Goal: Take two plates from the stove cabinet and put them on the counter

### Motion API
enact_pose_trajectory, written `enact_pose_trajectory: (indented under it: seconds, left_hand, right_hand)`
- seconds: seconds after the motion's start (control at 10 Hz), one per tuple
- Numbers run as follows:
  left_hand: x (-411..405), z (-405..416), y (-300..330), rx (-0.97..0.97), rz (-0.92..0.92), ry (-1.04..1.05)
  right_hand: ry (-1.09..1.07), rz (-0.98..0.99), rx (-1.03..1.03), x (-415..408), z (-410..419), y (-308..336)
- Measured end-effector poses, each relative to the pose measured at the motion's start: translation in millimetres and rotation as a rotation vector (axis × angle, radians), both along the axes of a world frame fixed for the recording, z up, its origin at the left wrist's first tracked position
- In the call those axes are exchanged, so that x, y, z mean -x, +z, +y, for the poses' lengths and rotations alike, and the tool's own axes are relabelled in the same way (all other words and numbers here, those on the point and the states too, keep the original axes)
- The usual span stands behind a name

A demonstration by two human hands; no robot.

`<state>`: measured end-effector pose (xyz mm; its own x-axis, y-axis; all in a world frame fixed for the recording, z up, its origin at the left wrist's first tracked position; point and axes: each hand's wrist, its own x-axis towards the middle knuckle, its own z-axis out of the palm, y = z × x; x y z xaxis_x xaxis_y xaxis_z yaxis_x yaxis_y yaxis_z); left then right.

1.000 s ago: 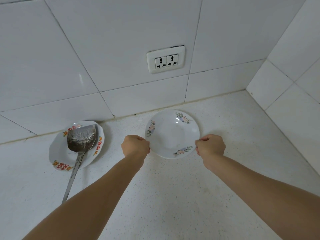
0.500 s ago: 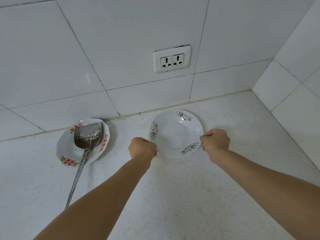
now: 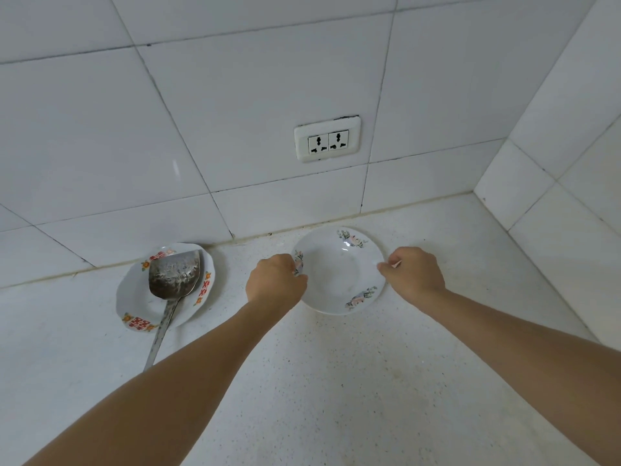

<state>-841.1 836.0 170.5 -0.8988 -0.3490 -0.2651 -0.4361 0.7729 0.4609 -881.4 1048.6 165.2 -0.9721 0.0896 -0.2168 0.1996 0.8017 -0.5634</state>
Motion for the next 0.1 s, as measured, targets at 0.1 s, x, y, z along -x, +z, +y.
enact_pose_trajectory:
  seconds: [0.1]
  left_hand:
    - [2.8, 4.7, 14.1, 0.039, 0.009, -0.057]
  right_hand:
    - [0.121, -0.038, -0.046, 2.3, -2.6, 16.7]
